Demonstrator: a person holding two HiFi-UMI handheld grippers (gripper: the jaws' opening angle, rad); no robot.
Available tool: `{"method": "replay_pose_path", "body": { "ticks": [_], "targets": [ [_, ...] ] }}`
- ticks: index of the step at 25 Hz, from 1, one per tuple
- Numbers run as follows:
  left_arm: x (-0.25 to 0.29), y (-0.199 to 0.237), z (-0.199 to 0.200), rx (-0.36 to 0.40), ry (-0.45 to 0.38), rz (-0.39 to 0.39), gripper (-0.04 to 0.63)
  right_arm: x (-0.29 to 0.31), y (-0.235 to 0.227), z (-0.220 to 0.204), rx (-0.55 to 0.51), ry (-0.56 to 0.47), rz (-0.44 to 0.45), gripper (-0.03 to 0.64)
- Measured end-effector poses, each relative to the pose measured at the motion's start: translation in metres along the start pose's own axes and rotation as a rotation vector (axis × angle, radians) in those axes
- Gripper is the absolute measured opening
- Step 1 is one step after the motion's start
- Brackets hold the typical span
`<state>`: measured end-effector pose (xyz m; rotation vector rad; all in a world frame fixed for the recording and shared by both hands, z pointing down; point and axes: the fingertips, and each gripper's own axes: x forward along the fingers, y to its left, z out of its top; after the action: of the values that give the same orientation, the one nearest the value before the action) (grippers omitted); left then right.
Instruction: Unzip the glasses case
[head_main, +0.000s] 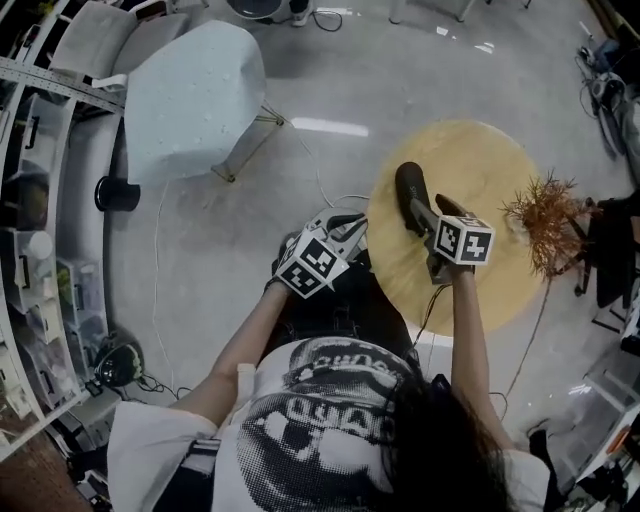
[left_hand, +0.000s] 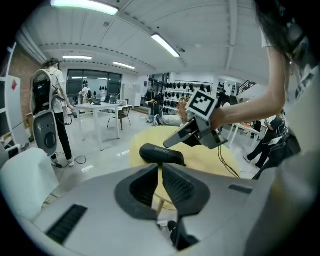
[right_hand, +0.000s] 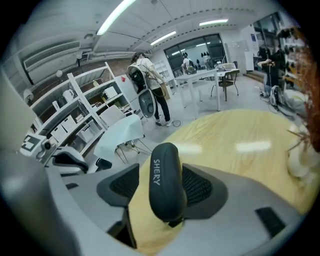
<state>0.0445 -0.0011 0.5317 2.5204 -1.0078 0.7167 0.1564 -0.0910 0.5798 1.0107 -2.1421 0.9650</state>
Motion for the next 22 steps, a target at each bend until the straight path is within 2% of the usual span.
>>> {"method": "replay_pose_path", "body": {
  "ticks": [5,9,17,22],
  "targets": [
    [-0.019,0.012,0.017,0.044,-0.034,-0.034,0.02,-0.04,0.033,-0.01,-0.026,-0.109,-0.025,0.249],
    [-0.046,0.02,0.024,0.094,-0.066,-0.096,0.021,-0.059,0.075,-0.019,-0.057,-0.223,-0.07,0.222],
    [-0.102,0.021,0.016,0.192,-0.091,-0.251,0.021,-0.076,0.161,-0.03,0.016,-0.429,-0.138,0.184],
    [-0.13,0.017,0.006,0.237,-0.118,-0.372,0.021,-0.091,0.206,-0.038,0.061,-0.558,-0.234,0.153]
  ]
}}
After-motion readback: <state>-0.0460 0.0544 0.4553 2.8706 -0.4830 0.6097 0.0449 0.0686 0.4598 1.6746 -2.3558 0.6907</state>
